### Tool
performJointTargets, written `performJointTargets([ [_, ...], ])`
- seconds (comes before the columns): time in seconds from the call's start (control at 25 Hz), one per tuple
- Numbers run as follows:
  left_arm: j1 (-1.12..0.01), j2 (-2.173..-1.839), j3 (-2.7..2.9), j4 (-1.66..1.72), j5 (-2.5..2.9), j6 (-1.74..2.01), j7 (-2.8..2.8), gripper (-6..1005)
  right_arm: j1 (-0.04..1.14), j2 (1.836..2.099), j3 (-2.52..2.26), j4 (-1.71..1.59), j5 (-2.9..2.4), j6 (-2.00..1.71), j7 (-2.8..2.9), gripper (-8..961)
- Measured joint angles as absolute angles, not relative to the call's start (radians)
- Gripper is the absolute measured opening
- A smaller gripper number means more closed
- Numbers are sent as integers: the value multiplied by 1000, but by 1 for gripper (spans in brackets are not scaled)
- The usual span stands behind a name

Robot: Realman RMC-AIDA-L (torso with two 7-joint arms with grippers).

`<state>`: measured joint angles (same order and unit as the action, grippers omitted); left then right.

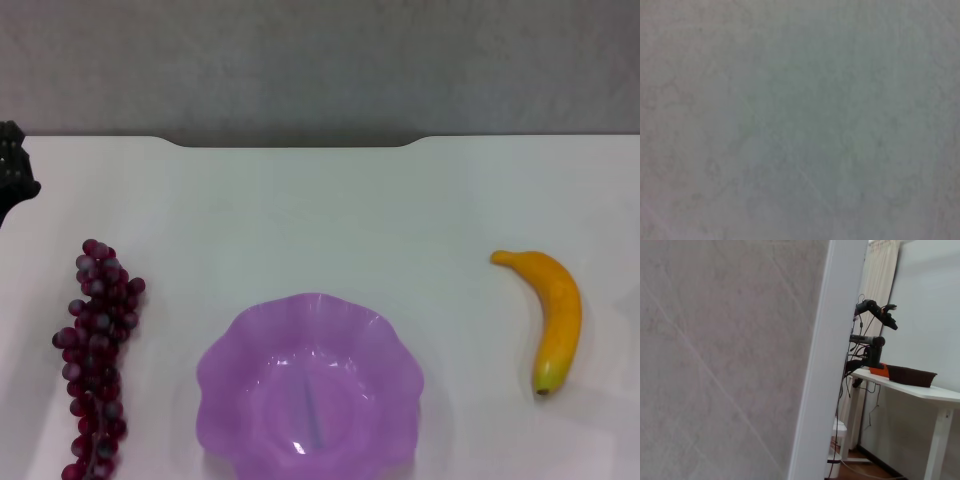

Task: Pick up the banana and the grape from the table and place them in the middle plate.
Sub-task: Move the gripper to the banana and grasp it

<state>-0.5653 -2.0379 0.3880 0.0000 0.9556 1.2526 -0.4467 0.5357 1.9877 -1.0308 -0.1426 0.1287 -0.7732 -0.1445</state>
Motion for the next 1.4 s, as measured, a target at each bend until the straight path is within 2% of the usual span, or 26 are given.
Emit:
performJointTargets([
  [0.48, -546, -2037, 393, 0, 957, 1198, -316, 70, 530, 1998, -1031, -146, 129, -859, -140, 88],
  [0.68, -545, -2036, 393, -12, 957, 1198, -284, 107, 528, 2004, -1031, -144, 130, -917, -127, 226],
  [0.76, -545, -2035, 387, -13, 954, 1196, -284, 132, 528, 2006, -1031, -141, 130, -928, -105, 310],
  [1.0, -537, -2036, 381, -14, 948, 1194, -287, 373, 519, 2008, -1031, -137, 130, -970, -8, 538],
  [1.4, -538, -2037, 381, -14, 947, 1178, -282, 593, 517, 2008, -1040, -137, 127, -960, 54, 866],
])
